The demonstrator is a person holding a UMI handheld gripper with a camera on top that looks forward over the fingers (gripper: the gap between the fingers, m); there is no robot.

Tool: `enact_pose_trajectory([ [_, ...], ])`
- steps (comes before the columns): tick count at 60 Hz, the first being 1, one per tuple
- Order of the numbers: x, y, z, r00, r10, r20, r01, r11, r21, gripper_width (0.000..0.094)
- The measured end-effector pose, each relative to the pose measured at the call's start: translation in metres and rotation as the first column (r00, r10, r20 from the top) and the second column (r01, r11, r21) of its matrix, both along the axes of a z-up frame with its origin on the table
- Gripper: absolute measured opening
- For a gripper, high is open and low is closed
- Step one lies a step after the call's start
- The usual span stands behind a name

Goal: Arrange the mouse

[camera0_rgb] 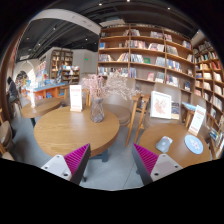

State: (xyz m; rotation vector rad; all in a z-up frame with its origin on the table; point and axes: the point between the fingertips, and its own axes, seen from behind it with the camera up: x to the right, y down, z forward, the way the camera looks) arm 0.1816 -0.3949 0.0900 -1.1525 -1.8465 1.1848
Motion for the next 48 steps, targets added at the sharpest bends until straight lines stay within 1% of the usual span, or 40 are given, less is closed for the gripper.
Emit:
enact_pose_trajectory([
  [1, 0.012, 0.009, 0.026, 1.000, 0.000, 0.013, 0.000, 1.000, 0.003, 0.0856],
  [6, 0.006, 0.020, 0.024, 1.000, -0.025, 0.013, 0.025, 1.000, 0.011, 0.0854],
  [7, -0.008, 0.014, -0.002, 0.999, -0.033, 0.001, 0.033, 0.999, 0.011, 0.0855],
  [8, -0.006, 0.023, 0.012, 0.999, -0.037, 0.007, 0.036, 0.999, 0.013, 0.0854],
  [9, -0.009, 0.028, 0.014, 0.999, -0.042, 0.008, 0.042, 0.999, 0.015, 0.0855],
  [18, -0.031, 0.070, 0.015, 0.995, -0.101, 0.013, 0.101, 0.994, 0.032, 0.0855],
  [28, -0.051, 0.118, 0.002, 0.983, -0.179, 0.032, 0.177, 0.983, 0.048, 0.0854],
  [34, -0.064, 0.149, -0.008, 0.973, -0.226, 0.041, 0.223, 0.973, 0.062, 0.0855],
  [48, -0.088, 0.198, -0.033, 0.955, -0.286, 0.074, 0.281, 0.957, 0.077, 0.0853],
])
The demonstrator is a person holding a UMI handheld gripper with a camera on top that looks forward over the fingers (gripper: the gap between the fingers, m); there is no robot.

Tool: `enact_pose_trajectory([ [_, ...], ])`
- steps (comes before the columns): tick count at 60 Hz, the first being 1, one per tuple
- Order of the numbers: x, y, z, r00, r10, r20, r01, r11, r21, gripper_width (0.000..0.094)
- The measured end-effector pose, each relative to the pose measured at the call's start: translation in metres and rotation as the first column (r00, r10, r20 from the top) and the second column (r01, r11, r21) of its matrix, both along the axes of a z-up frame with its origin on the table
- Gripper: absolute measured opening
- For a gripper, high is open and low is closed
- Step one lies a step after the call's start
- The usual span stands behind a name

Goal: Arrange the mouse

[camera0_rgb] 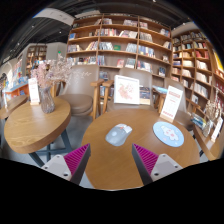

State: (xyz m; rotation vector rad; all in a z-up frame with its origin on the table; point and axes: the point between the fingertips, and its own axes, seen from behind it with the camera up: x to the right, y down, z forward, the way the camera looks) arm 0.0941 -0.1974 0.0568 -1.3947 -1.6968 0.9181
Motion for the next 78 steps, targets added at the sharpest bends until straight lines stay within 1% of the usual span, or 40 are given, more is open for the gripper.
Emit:
enact_pose_trajectory([
  [6, -0.008, 0.005, -0.010, 1.000, -0.004, 0.024, 0.004, 0.999, -0.034, 0.0852],
  [14, -0.020, 0.013, -0.021, 0.999, -0.010, 0.046, 0.011, 1.000, -0.029, 0.0852],
  [19, -0.029, 0.009, -0.031, 0.997, -0.002, 0.072, 0.006, 0.999, -0.049, 0.0851],
  [27, -0.043, 0.009, -0.044, 0.994, -0.018, 0.105, 0.025, 0.997, -0.067, 0.0851],
  [34, -0.060, 0.011, -0.049, 0.993, -0.026, 0.115, 0.032, 0.998, -0.057, 0.0850],
  [43, -0.079, 0.004, -0.055, 0.990, -0.028, 0.142, 0.038, 0.997, -0.072, 0.0853],
  [51, -0.098, 0.003, -0.061, 0.989, -0.031, 0.146, 0.040, 0.997, -0.060, 0.0851],
  [54, -0.103, 0.000, -0.062, 0.987, -0.028, 0.156, 0.039, 0.997, -0.070, 0.0855],
  [66, -0.131, -0.002, -0.067, 0.984, -0.037, 0.176, 0.049, 0.997, -0.066, 0.0855],
  [78, -0.153, -0.008, -0.070, 0.980, -0.038, 0.197, 0.056, 0.995, -0.087, 0.0856],
])
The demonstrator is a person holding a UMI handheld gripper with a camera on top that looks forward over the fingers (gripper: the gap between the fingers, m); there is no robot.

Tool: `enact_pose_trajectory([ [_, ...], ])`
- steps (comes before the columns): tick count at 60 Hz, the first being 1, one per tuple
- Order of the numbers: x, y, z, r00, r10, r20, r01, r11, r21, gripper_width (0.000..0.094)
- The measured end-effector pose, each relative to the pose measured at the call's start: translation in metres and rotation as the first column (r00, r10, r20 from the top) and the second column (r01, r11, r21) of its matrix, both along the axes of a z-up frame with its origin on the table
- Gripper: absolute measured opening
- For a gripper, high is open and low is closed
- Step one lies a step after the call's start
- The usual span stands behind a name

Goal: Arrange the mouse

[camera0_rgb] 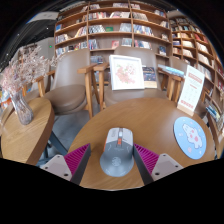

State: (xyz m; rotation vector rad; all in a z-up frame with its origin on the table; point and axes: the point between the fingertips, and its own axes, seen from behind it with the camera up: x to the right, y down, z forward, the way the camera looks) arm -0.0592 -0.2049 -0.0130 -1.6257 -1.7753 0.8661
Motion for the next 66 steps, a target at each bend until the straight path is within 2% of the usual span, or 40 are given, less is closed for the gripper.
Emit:
enact_pose_trajectory([
  [12, -0.014, -0.005, 0.000, 1.000, 0.011, 0.005, -0.011, 1.000, 0.001, 0.0856],
  [18, -0.019, -0.005, 0.000, 1.000, 0.013, 0.004, -0.013, 1.000, 0.010, 0.0820],
  [21, -0.021, -0.003, -0.001, 1.000, 0.001, 0.007, -0.001, 1.000, 0.014, 0.0759],
  [24, -0.025, 0.000, -0.001, 1.000, -0.008, 0.003, 0.008, 1.000, 0.015, 0.0652],
  [26, -0.028, 0.003, -0.001, 1.000, -0.015, -0.003, 0.015, 1.000, 0.015, 0.0479],
  [33, -0.027, 0.011, 0.000, 0.999, -0.035, 0.010, 0.035, 0.999, 0.016, 0.0449],
  [37, -0.024, 0.011, 0.010, 0.999, -0.035, 0.010, 0.036, 0.999, -0.026, 0.0447],
  [49, -0.027, 0.057, 0.083, 0.996, -0.026, -0.087, 0.021, 0.998, -0.058, 0.0446],
  [54, -0.033, 0.102, 0.115, 0.990, -0.043, -0.137, 0.038, 0.998, -0.042, 0.0445],
  [58, -0.041, 0.146, 0.131, 0.984, -0.062, -0.166, 0.065, 0.998, 0.013, 0.0447],
  [66, -0.051, 0.228, 0.121, 0.978, -0.134, -0.158, 0.147, 0.986, 0.076, 0.0446],
])
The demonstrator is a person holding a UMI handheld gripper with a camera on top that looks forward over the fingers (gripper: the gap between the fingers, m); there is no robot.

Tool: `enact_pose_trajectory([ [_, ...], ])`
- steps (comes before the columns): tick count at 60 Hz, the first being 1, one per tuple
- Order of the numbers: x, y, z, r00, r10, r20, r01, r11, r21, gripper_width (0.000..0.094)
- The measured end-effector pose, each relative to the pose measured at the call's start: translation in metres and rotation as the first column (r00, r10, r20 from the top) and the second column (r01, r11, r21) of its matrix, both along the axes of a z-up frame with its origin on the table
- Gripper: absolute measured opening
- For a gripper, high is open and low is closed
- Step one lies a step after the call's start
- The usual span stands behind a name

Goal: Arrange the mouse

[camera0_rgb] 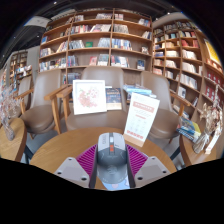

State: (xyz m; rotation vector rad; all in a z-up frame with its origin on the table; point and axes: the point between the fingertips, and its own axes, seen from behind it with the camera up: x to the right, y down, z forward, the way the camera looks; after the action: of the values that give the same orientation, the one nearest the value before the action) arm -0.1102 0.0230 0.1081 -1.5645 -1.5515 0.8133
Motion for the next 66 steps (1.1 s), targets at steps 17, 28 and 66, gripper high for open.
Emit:
enact_pose_trajectory([
  [17, 0.006, 0.091, -0.104, 0.985, -0.100, 0.139, 0.107, 0.993, -0.046, 0.0443],
  [28, 0.010, 0.097, -0.121, 0.986, -0.100, 0.135, 0.109, 0.992, -0.063, 0.0477],
  [66, 0.192, 0.007, -0.005, 0.999, -0.039, -0.016, 0.039, 0.999, 0.034, 0.0852],
])
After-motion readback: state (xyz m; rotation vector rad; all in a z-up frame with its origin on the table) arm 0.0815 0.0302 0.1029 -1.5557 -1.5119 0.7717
